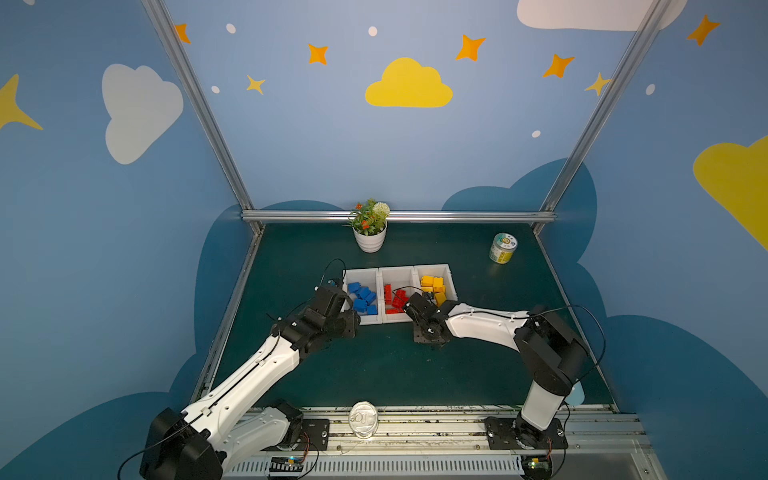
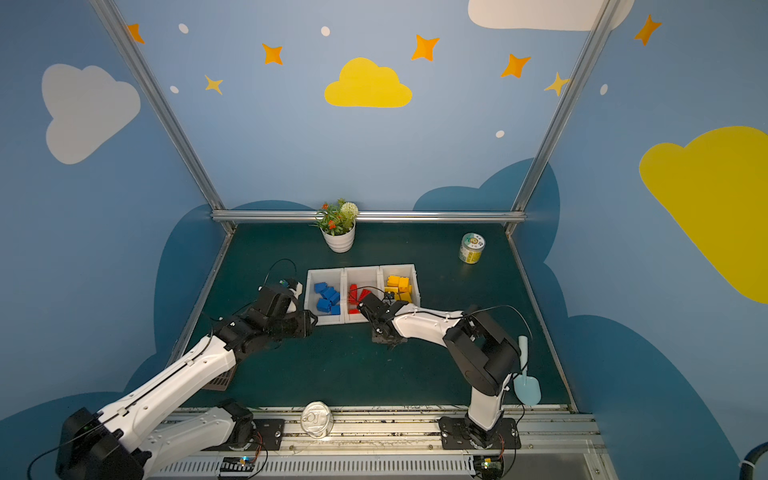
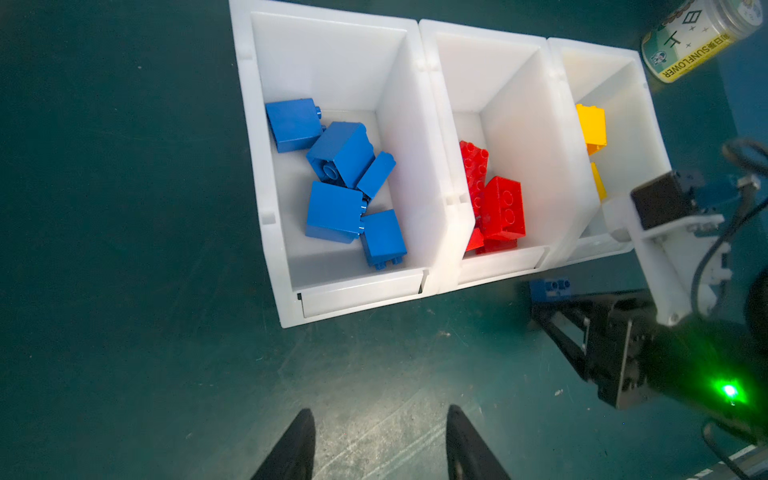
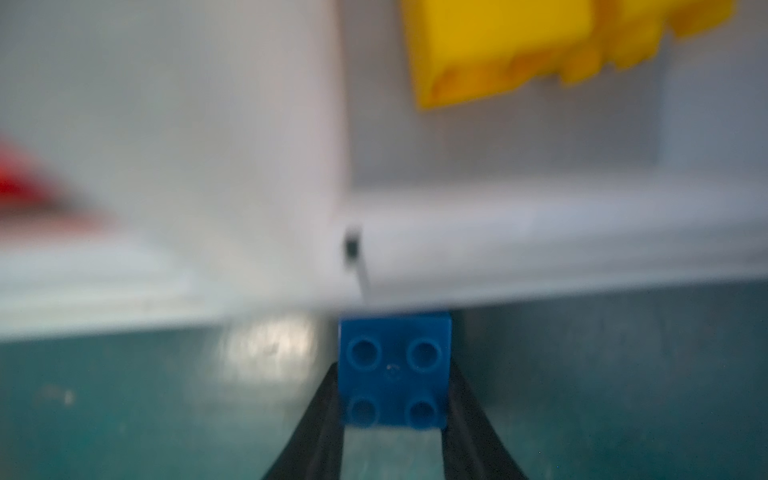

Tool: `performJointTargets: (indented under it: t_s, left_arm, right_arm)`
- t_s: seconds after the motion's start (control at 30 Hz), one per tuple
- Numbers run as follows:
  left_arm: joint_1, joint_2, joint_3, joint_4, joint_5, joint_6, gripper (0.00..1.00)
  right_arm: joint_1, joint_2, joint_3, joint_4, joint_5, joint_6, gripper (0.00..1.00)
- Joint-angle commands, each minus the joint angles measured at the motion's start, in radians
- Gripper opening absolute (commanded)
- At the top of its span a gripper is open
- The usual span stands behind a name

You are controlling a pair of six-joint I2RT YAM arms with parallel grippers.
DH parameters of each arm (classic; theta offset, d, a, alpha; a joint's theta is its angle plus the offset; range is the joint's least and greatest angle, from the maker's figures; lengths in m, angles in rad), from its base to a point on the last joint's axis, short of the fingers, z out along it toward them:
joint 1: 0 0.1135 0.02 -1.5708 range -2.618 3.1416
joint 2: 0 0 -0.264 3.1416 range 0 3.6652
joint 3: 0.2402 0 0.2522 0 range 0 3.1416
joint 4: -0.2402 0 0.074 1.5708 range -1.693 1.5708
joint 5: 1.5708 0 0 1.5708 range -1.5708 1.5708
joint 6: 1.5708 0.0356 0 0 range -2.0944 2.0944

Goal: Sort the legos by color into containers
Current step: 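Grasp the flat blue brick at the tray's near edge with the right gripper, then carry the flat blue brick into the blue compartment and release it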

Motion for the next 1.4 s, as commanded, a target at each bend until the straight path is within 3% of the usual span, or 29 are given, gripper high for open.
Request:
performJointTargets:
  t_s: [0.0,0.2,0.4,0.67,0.97,1.27,1.37]
  left_arm:
    - [0.008,-0.02,-0.019,-0.009,-0.017,0.004,0.52]
    - [0.021,-0.046,-0.029,-0.011,-0.024,-0.003,0.52]
    - [0.033,-0.093,-0.049,-0.027,-0.035,-0.017,0.52]
    - [0.038,-0.165,-0.092,-0.037,-0.039,-0.044,0.52]
    - [0.038,-0.212,-0.127,-0.043,-0.034,-0.059,0.52]
    - [0.043,-0.213,-0.135,-0.041,-0.037,-0.051,0.52]
    - [0.045,-0.21,-0.137,-0.035,-0.034,-0.052,0.52]
  right_arm:
    - [0.06,-0.069,-0.046,-0.081,-0.02,0.044,0.29]
    - [0.132,-0.143,-0.017,-0.12,-0.023,0.04,0.28]
    - [0.14,-0.14,0.176,-0.136,-0.022,-0.107,0.28]
    - [0.115,0.102,0.583,-0.158,-0.068,-0.329,0.29]
    - [0.083,0.407,0.926,-0.242,-0.158,-0.356,0.29]
    - [0.079,0.446,0.972,-0.28,-0.14,-0.344,0.35]
    - [0.078,0.432,0.958,-0.281,-0.134,-0.34,0.46]
